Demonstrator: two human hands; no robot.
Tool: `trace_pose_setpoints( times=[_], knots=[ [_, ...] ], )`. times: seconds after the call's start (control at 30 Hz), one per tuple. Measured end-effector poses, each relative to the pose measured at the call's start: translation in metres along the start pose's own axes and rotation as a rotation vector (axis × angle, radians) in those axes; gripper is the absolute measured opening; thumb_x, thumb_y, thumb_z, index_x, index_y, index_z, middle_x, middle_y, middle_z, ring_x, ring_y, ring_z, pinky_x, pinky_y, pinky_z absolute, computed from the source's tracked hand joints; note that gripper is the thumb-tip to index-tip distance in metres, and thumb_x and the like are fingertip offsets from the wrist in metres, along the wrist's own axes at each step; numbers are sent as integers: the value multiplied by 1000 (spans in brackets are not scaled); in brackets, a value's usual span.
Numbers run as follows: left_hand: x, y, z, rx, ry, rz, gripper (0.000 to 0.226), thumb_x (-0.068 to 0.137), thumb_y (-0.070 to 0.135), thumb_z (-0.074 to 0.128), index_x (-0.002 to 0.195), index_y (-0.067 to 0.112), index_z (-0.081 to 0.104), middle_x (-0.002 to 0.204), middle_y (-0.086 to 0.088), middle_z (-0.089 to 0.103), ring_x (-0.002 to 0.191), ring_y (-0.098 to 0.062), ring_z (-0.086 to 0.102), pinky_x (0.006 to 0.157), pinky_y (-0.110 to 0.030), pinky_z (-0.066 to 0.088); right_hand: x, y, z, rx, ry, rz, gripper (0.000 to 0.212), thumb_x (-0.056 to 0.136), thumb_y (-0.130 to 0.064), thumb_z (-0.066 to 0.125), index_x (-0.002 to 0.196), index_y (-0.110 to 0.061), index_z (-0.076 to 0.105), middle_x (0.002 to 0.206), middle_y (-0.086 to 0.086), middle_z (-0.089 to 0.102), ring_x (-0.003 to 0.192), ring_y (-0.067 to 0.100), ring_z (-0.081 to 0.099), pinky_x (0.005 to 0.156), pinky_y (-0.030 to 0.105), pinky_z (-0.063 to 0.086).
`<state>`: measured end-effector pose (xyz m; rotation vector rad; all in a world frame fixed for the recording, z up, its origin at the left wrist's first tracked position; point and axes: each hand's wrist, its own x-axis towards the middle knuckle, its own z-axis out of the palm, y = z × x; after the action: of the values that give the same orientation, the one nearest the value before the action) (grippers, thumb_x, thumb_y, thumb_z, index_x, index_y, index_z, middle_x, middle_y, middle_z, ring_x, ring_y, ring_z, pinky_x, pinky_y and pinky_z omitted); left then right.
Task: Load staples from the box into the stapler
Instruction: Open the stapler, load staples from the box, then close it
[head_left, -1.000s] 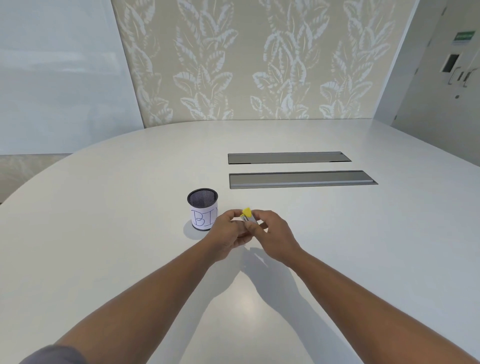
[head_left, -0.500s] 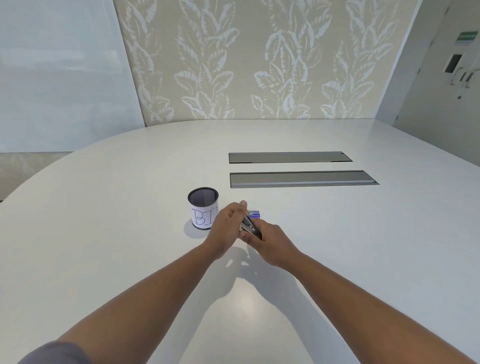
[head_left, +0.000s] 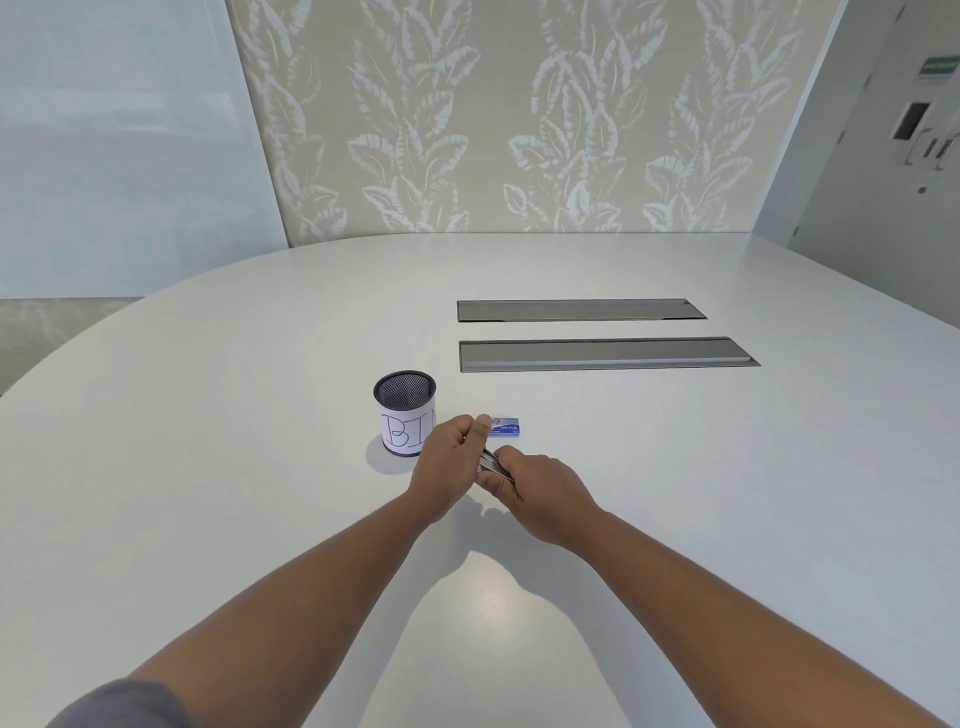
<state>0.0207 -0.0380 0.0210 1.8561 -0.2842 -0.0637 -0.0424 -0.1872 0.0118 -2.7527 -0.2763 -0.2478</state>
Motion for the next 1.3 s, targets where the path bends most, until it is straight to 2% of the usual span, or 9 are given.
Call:
trace_pose_setpoints(
  times=[0.13,0.33,0.67,0.83,0.93,1.03,1.13,1.2,1.3],
  knots=[
    [0,-3,2,54,4,16,46,103,41,48,65,19,38,55,10,41,55,-13,38,58,-31,36,-1,2,5,12,7,-1,50,99,-67,26,87,-20,40,63,-8,48,59,26,49,51,35,28],
    [-1,-5,3,143,9,63,45,104,41,44,66,19,37,53,12,37,50,-6,34,51,-22,32,-2,3,9,31,5,6,49,99,-66,28,87,-20,40,65,-6,50,59,27,48,52,35,28],
    [-8,-7,4,155,12,59,44,106,36,42,67,16,38,59,4,42,57,-14,39,56,-30,35,-6,1,9,37,-28,5,46,100,-64,31,86,-20,38,74,5,62,65,31,51,54,37,31],
    [-8,-11,2,157,5,58,44,105,39,42,68,14,40,60,5,44,56,-10,40,56,-27,35,-7,1,7,44,-41,1,43,100,-64,32,91,-22,38,70,-5,54,65,28,51,53,35,30],
    [-8,-16,-2,162,-42,72,47,104,44,41,77,6,47,65,2,52,59,-11,44,59,-28,39,-6,5,4,96,-51,12,39,100,-62,39,100,-23,37,72,-9,52,63,24,50,53,35,36],
    [-9,-20,-7,202,-133,96,41,101,50,46,82,14,55,71,8,60,62,-6,51,62,-27,43,-6,9,2,185,-74,23,33,100,-54,47,102,-23,39,86,-4,59,72,23,54,63,38,45],
    [-9,-23,-17,310,-288,106,36,87,59,63,112,32,63,107,15,63,92,-3,61,80,-23,50,-6,12,1,199,-49,-7,30,102,-46,51,101,-16,47,94,1,57,81,23,53,71,41,47],
    [-8,-23,-25,354,-341,120,61,76,55,77,130,35,56,120,19,55,105,-2,55,85,-18,46,-5,13,0,157,-36,-22,29,102,-40,53,106,-11,52,98,2,52,85,24,49,73,41,45],
    [-3,-21,-32,490,-394,179,58,75,36,85,128,31,60,118,13,57,104,-8,55,84,-18,43,-4,14,2,145,-23,4,29,99,-35,60,112,-9,57,106,6,52,92,24,49,77,39,44]
  ],
)
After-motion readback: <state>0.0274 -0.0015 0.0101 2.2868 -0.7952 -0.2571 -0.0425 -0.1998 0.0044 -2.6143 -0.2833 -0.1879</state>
